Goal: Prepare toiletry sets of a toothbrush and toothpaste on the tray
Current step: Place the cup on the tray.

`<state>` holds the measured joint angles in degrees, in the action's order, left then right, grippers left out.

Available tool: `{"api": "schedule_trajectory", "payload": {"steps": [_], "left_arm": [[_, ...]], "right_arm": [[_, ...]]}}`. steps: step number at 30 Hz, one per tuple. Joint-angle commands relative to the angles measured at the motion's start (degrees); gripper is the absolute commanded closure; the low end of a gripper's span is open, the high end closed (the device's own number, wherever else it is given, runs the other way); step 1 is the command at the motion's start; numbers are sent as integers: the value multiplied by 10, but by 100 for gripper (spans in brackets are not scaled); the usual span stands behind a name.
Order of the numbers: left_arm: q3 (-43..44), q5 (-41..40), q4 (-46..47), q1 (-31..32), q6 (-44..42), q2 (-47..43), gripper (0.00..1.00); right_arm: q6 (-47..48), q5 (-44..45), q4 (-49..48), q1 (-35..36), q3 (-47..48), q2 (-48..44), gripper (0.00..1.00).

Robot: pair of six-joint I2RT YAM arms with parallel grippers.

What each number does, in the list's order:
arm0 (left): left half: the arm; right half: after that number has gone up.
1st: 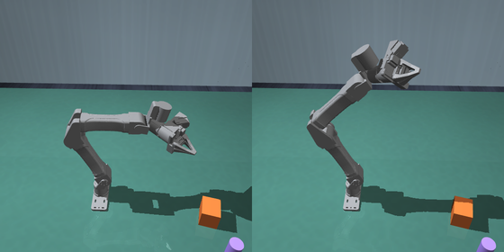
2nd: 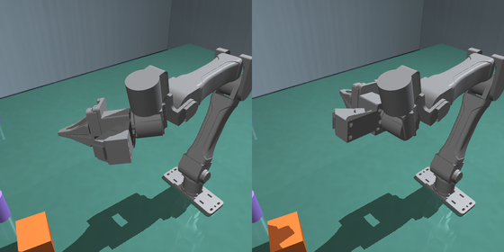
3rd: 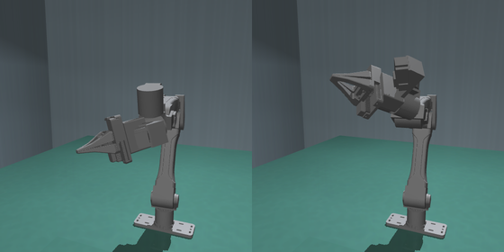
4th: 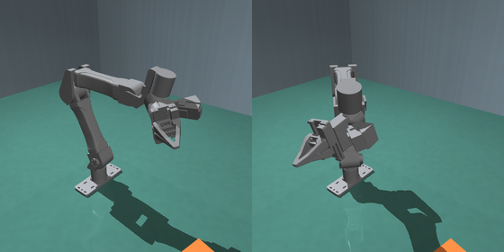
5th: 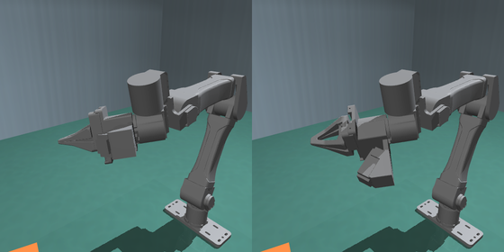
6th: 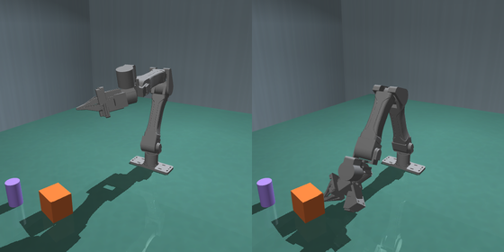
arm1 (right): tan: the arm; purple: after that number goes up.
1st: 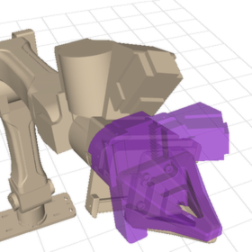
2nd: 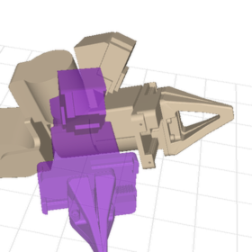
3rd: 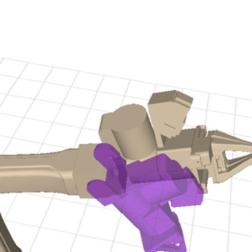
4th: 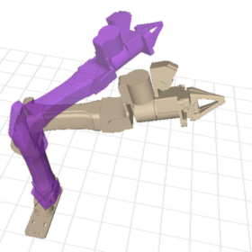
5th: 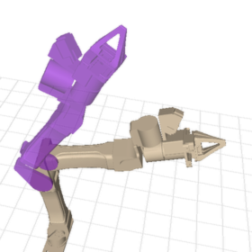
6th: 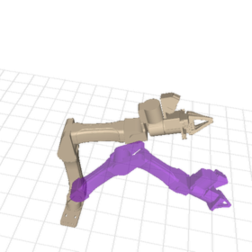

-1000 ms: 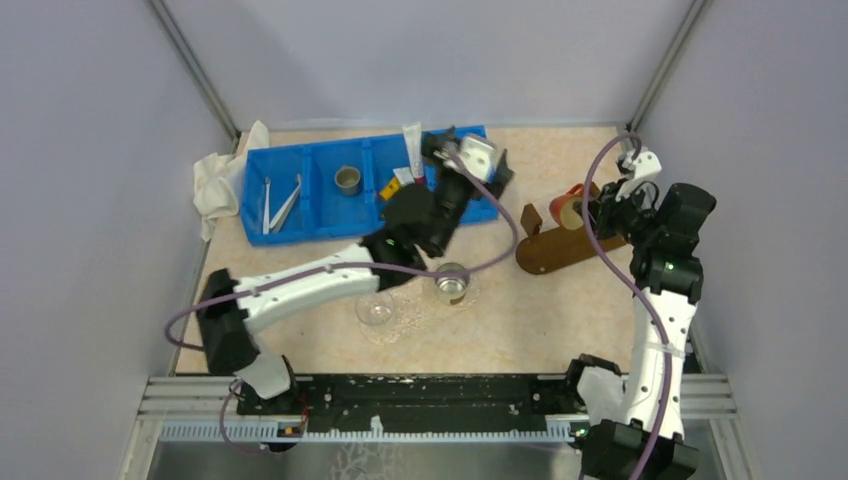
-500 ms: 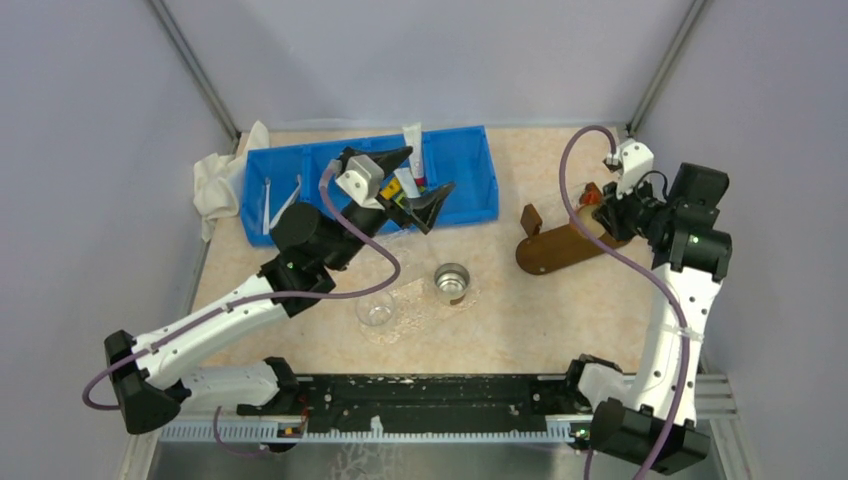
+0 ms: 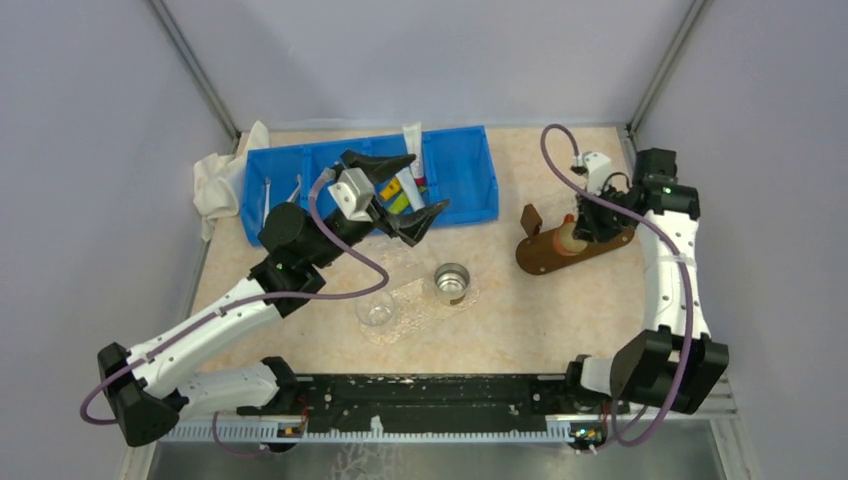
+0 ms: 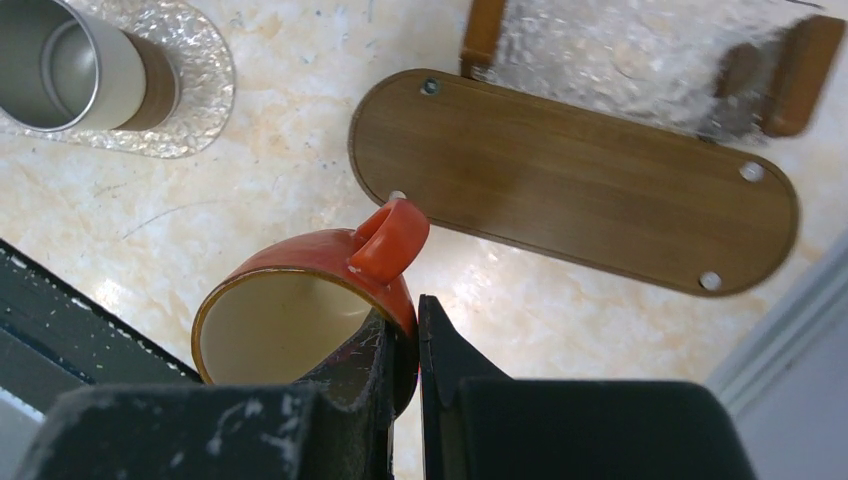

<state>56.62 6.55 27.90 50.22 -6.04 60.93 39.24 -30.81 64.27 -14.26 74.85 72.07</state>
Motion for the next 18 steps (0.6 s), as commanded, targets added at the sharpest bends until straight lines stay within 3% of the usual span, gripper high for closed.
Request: {"api": "schedule_trajectory", "payload": {"steps": [1, 6, 18], "left_arm": [[15, 118, -66, -5, -55, 12, 1], [15, 103, -150, -6, -122, 25, 1], [-3, 184, -178, -8, -166, 22, 1]], "right_arm": [[-44, 25, -57, 61, -8, 36, 100], [-78, 36, -103, 86, -23, 87, 100], [-80, 70, -110, 115, 7, 211, 100]]}}
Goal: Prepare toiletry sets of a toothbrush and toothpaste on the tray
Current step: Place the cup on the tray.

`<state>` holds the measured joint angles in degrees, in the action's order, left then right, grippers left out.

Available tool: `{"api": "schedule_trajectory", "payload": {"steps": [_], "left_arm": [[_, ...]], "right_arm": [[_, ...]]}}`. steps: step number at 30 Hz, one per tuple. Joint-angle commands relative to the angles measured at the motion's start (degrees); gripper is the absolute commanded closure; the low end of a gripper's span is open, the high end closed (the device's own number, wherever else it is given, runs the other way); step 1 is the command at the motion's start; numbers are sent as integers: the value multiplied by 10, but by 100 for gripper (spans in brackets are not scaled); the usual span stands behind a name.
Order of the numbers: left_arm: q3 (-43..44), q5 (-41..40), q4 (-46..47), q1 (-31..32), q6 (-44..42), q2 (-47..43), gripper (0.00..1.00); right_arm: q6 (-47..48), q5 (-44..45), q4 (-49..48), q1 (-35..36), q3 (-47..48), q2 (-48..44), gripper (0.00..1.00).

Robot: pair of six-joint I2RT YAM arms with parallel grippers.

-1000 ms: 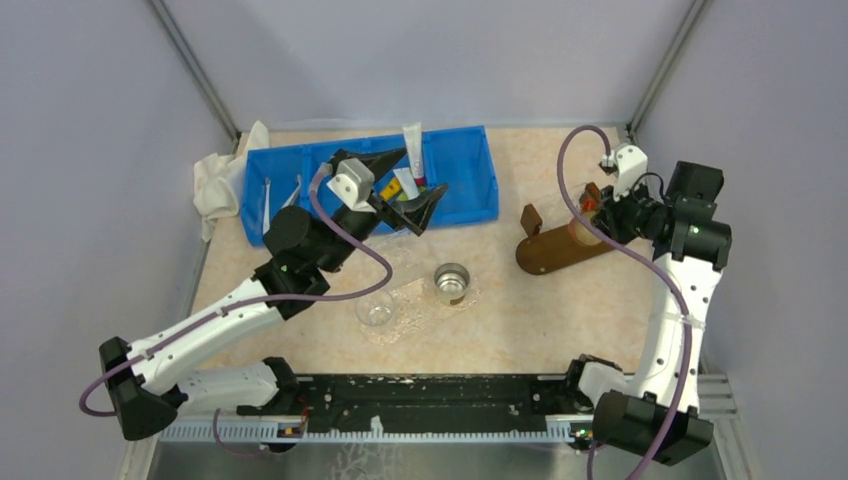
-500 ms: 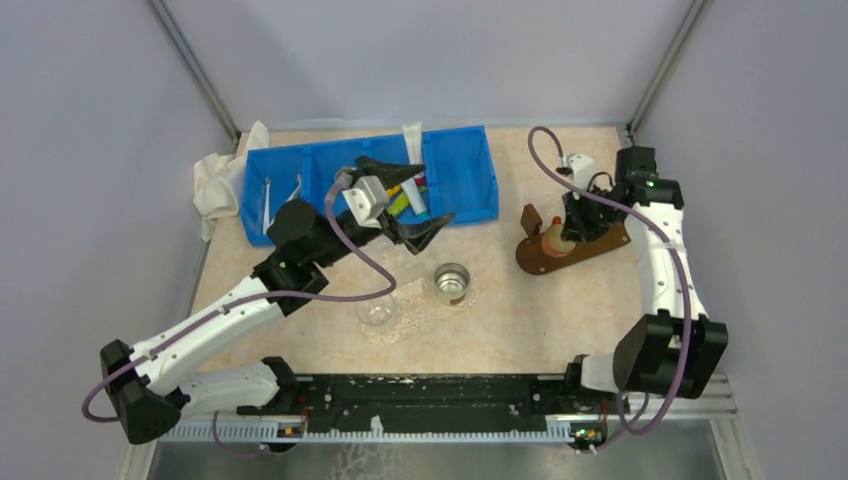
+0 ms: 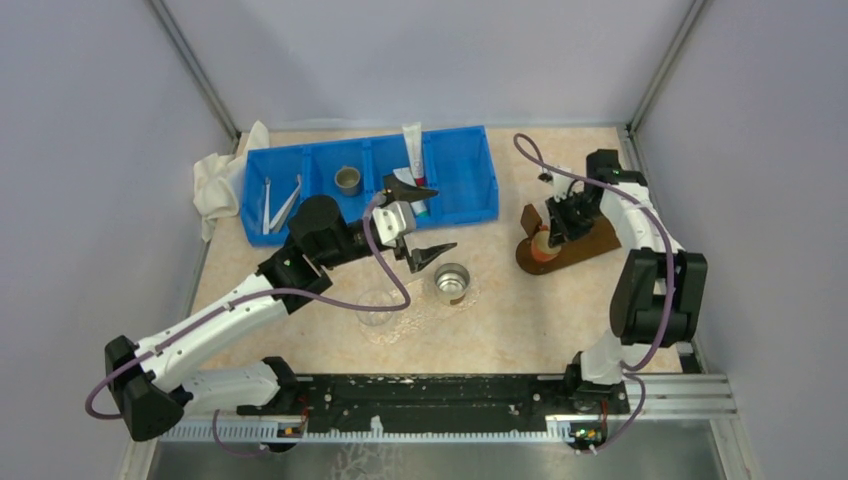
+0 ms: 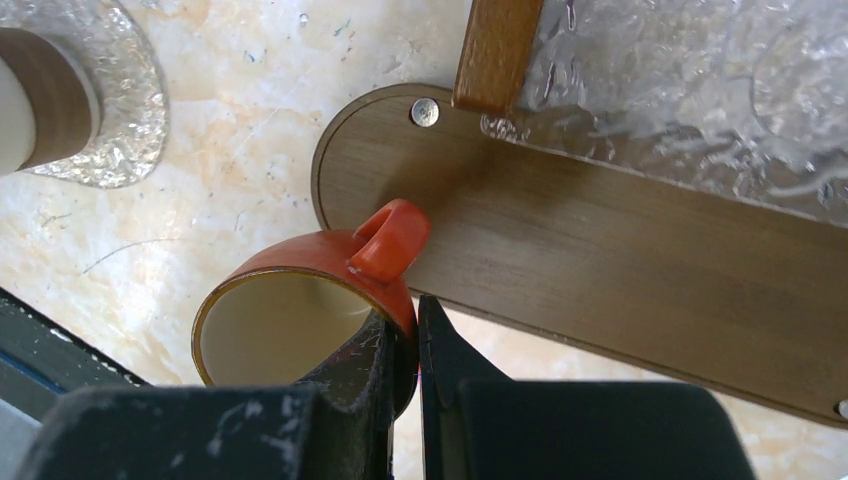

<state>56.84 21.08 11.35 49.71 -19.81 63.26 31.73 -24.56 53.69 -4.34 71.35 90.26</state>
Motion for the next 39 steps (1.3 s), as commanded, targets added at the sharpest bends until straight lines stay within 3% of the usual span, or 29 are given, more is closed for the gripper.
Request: {"api": "schedule_trajectory", "payload": {"steps": [1, 10, 19, 25, 39], "left_arm": [[-6, 41, -12, -4, -28, 1, 1], [-12, 56, -1, -10, -26, 12, 1], [-18, 57, 2, -12, -27, 10, 1], [-20, 55, 0, -13, -28, 6, 1], [-20, 93, -49, -9, -62, -13, 1]], "right_arm": [[-6, 11, -7, 21, 41, 32, 100], [-33, 79, -50, 50, 24, 67, 100], [-42, 92, -72, 50, 7, 69, 98], [-37, 88, -68, 50, -1, 68, 89], [-24, 74, -65, 50, -25, 7, 52]]}}
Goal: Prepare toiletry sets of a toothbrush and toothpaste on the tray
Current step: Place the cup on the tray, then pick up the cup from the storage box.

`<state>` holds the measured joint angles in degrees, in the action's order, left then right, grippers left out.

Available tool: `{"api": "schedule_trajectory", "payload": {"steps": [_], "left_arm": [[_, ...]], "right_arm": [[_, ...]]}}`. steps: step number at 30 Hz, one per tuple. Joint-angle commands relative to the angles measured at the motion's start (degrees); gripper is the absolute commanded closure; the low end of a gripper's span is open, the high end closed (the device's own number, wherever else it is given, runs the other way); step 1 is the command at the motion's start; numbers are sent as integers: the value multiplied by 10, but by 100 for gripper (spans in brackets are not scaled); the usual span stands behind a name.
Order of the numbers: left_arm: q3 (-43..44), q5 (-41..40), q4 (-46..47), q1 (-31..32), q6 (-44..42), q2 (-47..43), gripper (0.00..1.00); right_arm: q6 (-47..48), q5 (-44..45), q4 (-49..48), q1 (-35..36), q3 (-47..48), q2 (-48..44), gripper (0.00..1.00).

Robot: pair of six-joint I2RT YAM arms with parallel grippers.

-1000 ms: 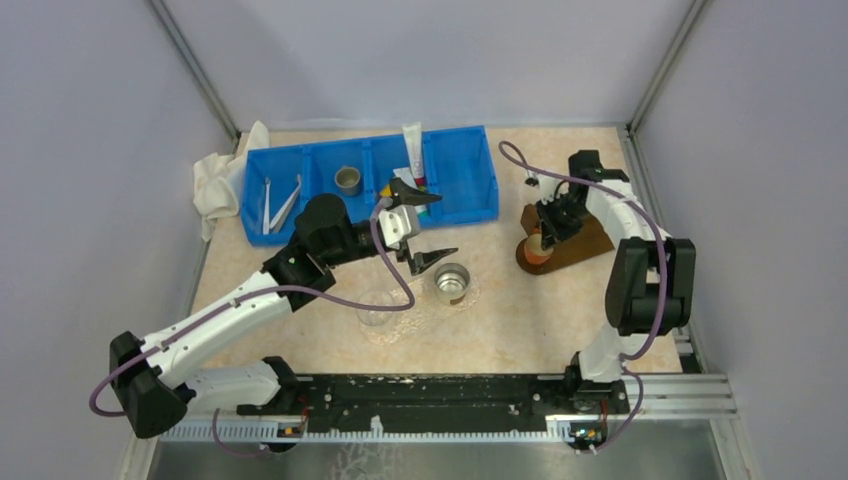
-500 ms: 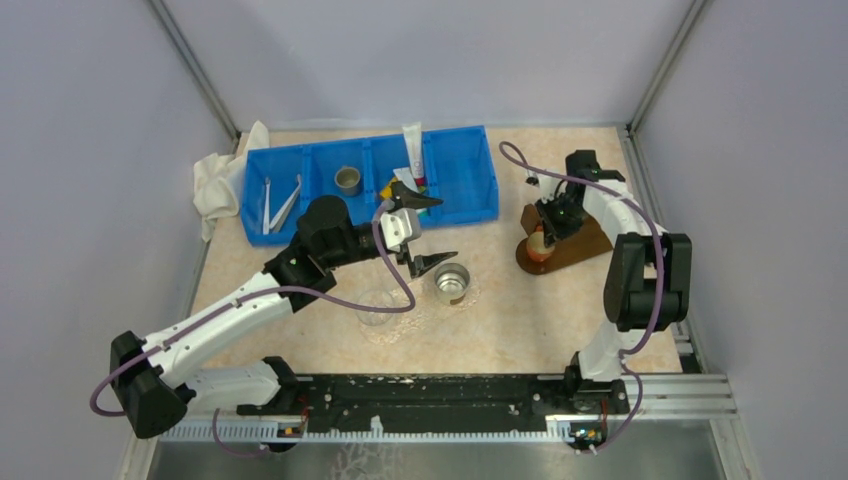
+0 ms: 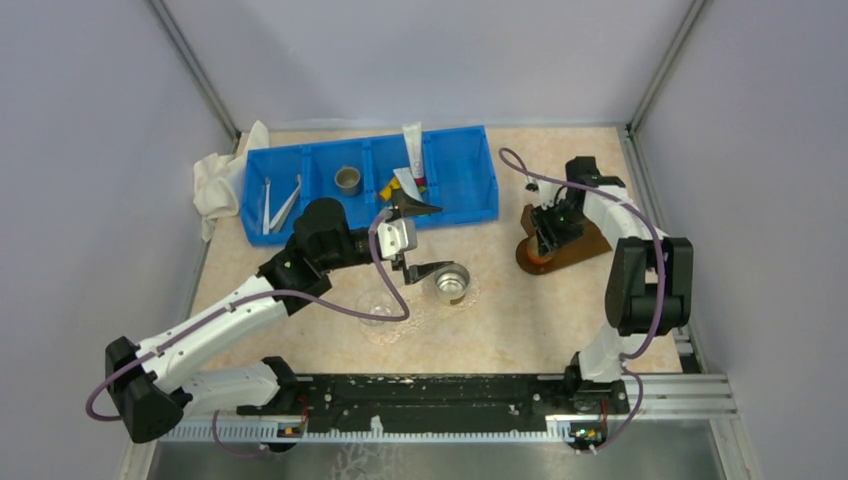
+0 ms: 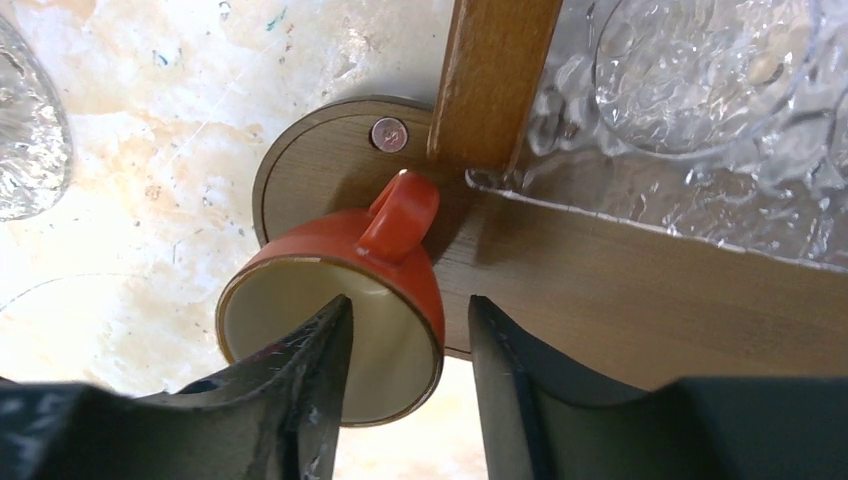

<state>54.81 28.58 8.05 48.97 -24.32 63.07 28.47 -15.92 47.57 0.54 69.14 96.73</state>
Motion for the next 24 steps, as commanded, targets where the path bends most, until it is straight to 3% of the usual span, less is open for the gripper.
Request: {"api": "schedule_trajectory", "payload": {"steps": [1, 13, 24], "left_arm": [[1, 11, -16, -2, -18, -9, 1], [-2, -104, 30, -3, 6, 3, 1], [11, -181, 58, -36, 43, 38, 1]], "right_arm": [[9, -15, -5, 1, -5, -63, 51], [12, -100, -16, -29, -16, -140, 48], [32, -271, -23, -59, -27, -204, 48]]}}
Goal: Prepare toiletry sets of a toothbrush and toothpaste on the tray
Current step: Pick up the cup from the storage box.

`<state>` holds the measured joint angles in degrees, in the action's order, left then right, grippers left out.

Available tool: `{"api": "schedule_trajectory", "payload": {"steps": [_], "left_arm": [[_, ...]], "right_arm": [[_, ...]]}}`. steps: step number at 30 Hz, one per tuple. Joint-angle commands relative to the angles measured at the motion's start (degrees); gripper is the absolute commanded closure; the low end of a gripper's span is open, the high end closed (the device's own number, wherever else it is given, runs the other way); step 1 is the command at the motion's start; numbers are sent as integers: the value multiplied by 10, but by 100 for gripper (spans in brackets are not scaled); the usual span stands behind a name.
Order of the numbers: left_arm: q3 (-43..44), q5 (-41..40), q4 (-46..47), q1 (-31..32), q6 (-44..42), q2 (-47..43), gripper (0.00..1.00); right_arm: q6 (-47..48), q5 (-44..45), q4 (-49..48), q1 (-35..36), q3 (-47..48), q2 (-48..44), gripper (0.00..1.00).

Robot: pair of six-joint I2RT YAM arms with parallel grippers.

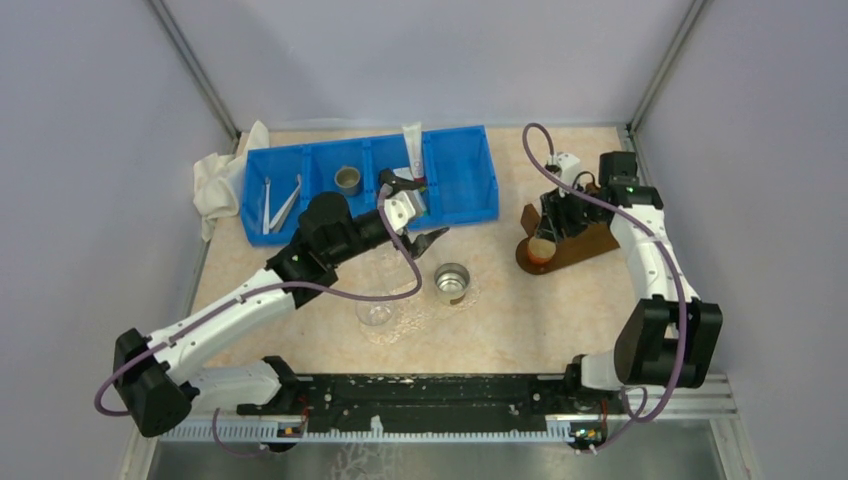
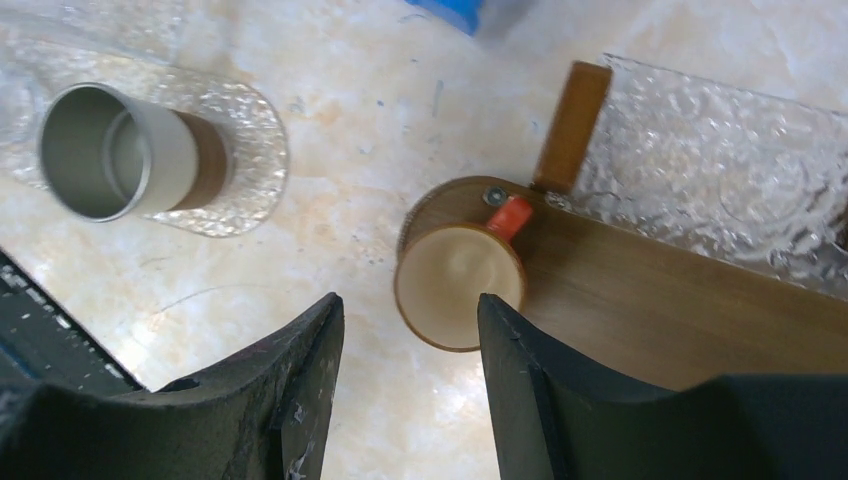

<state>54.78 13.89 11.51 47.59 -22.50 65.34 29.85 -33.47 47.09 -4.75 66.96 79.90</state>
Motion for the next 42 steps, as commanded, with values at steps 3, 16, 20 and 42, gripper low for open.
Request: {"api": "schedule_trajectory", "payload": {"steps": [3, 16, 20, 42], "left_arm": [[15, -30, 29, -47, 44, 27, 1], [35, 2, 51, -165, 164, 80, 1], [41, 10, 57, -192, 187, 99, 1], [75, 29, 44, -259, 252, 178, 1]], "right_arm": [[22, -115, -26, -8, -11, -47, 48], [25, -131, -39, -11, -22, -48, 48], [23, -129, -42, -11, -24, -48, 48], [19, -130, -53, -11, -31, -54, 48]]}}
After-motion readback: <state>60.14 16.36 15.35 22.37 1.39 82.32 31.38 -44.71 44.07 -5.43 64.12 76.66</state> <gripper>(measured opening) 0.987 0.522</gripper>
